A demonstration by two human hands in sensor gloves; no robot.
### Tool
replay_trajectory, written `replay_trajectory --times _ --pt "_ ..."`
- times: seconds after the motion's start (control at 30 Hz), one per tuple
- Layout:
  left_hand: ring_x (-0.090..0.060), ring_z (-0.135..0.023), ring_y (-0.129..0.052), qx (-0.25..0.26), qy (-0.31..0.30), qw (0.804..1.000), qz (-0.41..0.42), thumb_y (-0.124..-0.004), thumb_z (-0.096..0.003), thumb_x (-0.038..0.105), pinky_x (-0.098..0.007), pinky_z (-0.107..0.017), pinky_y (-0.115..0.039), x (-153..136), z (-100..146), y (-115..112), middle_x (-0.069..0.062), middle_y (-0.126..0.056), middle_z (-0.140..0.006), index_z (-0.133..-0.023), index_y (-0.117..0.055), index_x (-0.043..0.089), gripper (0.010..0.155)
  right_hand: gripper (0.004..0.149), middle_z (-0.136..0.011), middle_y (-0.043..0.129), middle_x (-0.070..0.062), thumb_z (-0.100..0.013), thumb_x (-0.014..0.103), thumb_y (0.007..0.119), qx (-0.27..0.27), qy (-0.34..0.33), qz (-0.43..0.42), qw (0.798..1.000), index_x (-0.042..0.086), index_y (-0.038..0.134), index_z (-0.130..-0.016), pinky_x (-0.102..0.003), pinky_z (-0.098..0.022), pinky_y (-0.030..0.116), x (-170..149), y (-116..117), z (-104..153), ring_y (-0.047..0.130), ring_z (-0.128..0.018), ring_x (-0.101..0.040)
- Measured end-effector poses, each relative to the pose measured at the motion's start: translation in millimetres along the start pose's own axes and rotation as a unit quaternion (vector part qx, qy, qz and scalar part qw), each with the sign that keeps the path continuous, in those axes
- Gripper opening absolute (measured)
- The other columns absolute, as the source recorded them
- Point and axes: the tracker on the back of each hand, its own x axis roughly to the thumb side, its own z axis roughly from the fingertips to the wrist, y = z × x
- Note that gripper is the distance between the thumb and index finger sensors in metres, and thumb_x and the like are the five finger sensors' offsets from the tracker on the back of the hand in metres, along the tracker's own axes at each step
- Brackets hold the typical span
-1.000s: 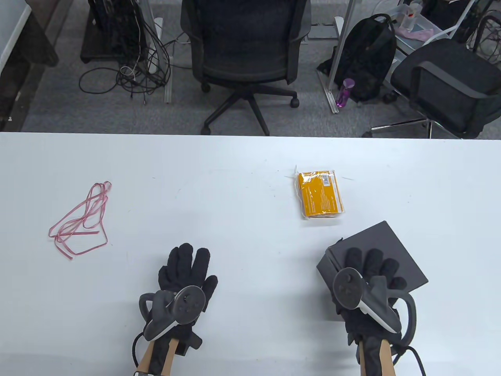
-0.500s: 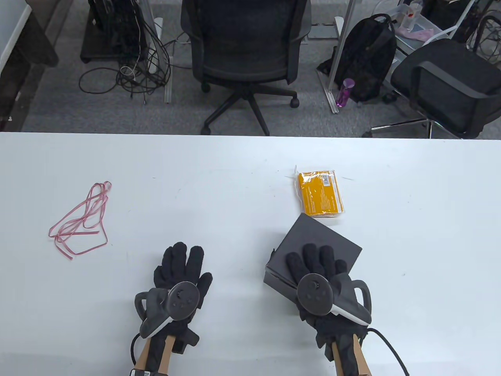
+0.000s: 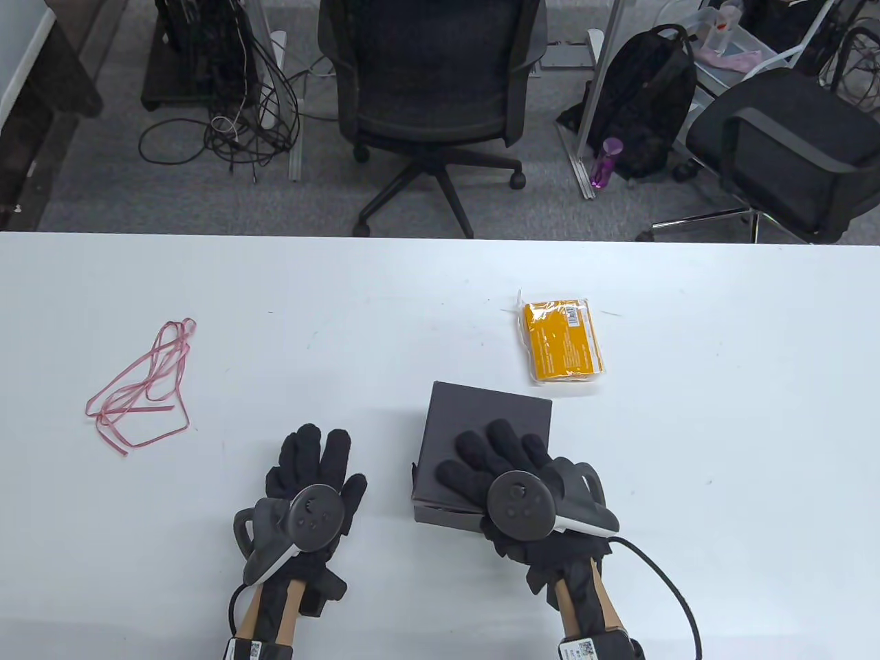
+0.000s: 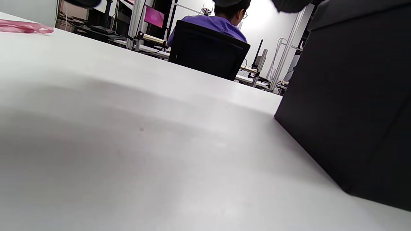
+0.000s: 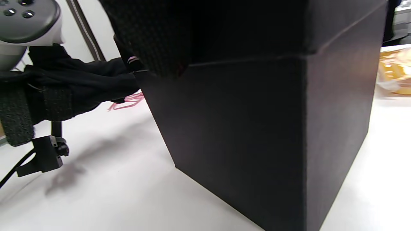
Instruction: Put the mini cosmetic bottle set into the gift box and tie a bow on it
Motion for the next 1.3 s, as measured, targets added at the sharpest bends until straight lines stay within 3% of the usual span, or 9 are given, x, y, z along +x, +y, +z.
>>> replay_trajectory --times 0.4,0.8,0.87,0.93,1.0,1.13,1.23,1.3 --pt "-0.059 -0.108 -0.042 0.002 0.019 1.000 0.020 -0.054 -0.0603 0.054 -0.076 -0.071 -0.056 -11 -4 0 -0.027 -0.028 -0.120 -0.120 -0.034 0.019 0.072 0.076 -0.119 0.022 -0.005 -0.049 0.022 0.083 0.013 -0.054 0.013 0.998 0.032 0.038 -0.110 -0.068 -0.069 0.014 22 4 -29 0.012 -0.105 -0.042" --pt "-0.058 -0.108 -0.044 -0.003 0.008 1.000 0.027 -0.055 -0.0602 0.054 -0.075 -0.071 -0.057 -8 -7 -4 -0.027 -0.030 -0.120 -0.120 -0.035 0.019 0.072 0.075 -0.120 0.025 -0.005 -0.050 0.026 0.083 -0.009 -0.069 0.022 0.997 0.032 0.039 -0.110 -0.069 -0.069 0.015 22 6 -29 0.014 -0.107 -0.041" --pt "-0.057 -0.108 -0.047 0.006 -0.002 0.999 0.050 -0.055 -0.0604 0.053 -0.075 -0.071 -0.058 -6 -8 -3 -0.027 -0.032 -0.120 -0.119 -0.037 0.018 0.071 0.075 -0.120 0.024 -0.005 -0.051 0.030 0.082 -0.013 -0.070 0.031 0.997 0.031 0.038 -0.111 -0.069 -0.069 0.016 22 6 -28 0.014 -0.106 -0.042" --pt "-0.057 -0.107 -0.049 0.015 -0.012 0.996 0.085 -0.055 -0.0606 0.052 -0.074 -0.070 -0.059 -4 -7 -1 -0.026 -0.035 -0.119 -0.119 -0.038 0.018 0.070 0.077 -0.119 0.021 -0.011 -0.053 0.042 0.079 -0.018 -0.068 0.030 0.997 0.024 0.035 -0.113 -0.071 -0.069 0.019 22 3 -23 0.010 -0.103 -0.045" --pt "-0.056 -0.107 -0.052 0.025 -0.015 0.991 0.127 -0.055 -0.0610 0.051 -0.074 -0.070 -0.060 -3 -7 1 -0.026 -0.037 -0.119 -0.119 -0.039 0.017 0.069 0.076 -0.118 0.014 -0.016 -0.057 0.045 0.071 -0.052 -0.050 -0.012 0.997 0.020 0.029 -0.115 -0.075 -0.066 0.022 18 -1 -13 0.006 -0.099 -0.052" --pt "-0.053 -0.106 -0.059 0.062 -0.026 0.973 0.219 -0.055 -0.0614 0.049 -0.073 -0.069 -0.063 -6 -8 5 -0.022 -0.044 -0.119 -0.118 -0.044 0.018 0.065 0.066 -0.116 0.027 -0.032 -0.061 0.035 0.064 -0.194 -0.004 -0.100 0.976 0.009 0.036 -0.116 -0.077 -0.065 0.034 -10 -1 9 0.023 -0.098 -0.060" --pt "-0.052 -0.104 -0.064 0.079 -0.023 0.955 0.283 -0.055 -0.0620 0.047 -0.071 -0.068 -0.066 -7 -9 6 -0.021 -0.048 -0.118 -0.117 -0.046 0.017 0.063 0.061 -0.112 0.039 -0.038 -0.062 0.028 0.059 -0.292 0.062 -0.178 0.938 0.000 0.042 -0.113 -0.078 -0.061 0.041 -42 11 18 0.036 -0.094 -0.064" --pt "-0.050 -0.101 -0.069 0.067 -0.016 0.940 0.333 -0.054 -0.0623 0.046 -0.067 -0.067 -0.069 -5 -12 4 -0.022 -0.050 -0.117 -0.117 -0.046 0.018 0.062 0.061 -0.110 0.041 -0.040 -0.062 0.026 0.055 -0.310 0.091 -0.243 0.914 -0.003 0.040 -0.113 -0.078 -0.059 0.043 -58 23 19 0.040 -0.091 -0.067"
